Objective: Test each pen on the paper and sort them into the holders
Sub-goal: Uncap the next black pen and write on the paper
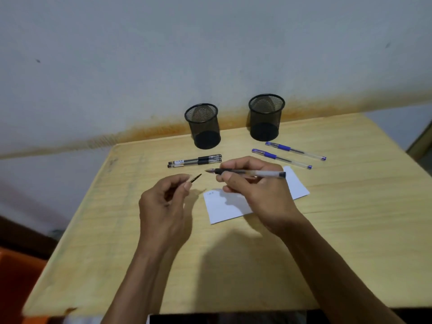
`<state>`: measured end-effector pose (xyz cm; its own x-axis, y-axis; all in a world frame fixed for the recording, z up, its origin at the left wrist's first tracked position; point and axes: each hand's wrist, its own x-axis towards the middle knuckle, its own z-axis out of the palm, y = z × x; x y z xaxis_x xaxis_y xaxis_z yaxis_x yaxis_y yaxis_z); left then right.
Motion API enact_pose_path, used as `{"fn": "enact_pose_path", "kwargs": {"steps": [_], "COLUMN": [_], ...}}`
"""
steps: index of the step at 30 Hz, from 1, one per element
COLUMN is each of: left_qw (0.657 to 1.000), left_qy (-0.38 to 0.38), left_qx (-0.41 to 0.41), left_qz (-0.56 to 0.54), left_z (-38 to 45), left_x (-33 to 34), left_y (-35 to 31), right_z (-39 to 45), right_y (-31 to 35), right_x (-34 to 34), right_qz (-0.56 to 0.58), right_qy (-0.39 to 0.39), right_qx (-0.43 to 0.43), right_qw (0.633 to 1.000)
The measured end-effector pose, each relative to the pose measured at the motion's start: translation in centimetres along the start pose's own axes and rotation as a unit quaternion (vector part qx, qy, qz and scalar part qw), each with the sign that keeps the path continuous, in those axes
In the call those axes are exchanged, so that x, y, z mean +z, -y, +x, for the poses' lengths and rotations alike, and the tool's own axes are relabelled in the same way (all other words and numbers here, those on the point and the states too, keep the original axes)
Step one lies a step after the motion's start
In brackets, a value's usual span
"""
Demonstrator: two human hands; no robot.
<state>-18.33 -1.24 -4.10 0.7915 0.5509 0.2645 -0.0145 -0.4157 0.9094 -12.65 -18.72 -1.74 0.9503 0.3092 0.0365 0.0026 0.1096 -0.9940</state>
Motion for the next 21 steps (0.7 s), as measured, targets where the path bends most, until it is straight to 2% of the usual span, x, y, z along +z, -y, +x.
{"fn": "enact_pose_path", "kwargs": {"steps": [5,12,16,21], "left_qw": [0.999,0.996,0.993,0.992], "left_qy": [0.038,0.059,0.082,0.086], "left_qx": [0.022,0.04,0.072,0.074], "left_qz": [-0.03,-0.049,-0.046,-0.063], "left_z": [-1.0,-1.7,-1.9,-2.1], "left_x": [0.0,-0.3,-0.5,-0.7], "left_y": [-0.6,-0.5,-0.7,-1.1], "right_z": [-1.3,-1.3,-1.1,-0.8], "right_y": [1.0,0.7,0.9,0.8], "right_x": [0.0,-0.2,-0.2,0.2], "right_qz": [-0.062,-0.111,-0.144,-0.124], "right_qy": [-0.003,-0.012,0.011,0.008], "right_qx": [-0.069,-0.067,-0.072,-0.09], "right_qw": [0.996,0.992,0.987,0.988]}}
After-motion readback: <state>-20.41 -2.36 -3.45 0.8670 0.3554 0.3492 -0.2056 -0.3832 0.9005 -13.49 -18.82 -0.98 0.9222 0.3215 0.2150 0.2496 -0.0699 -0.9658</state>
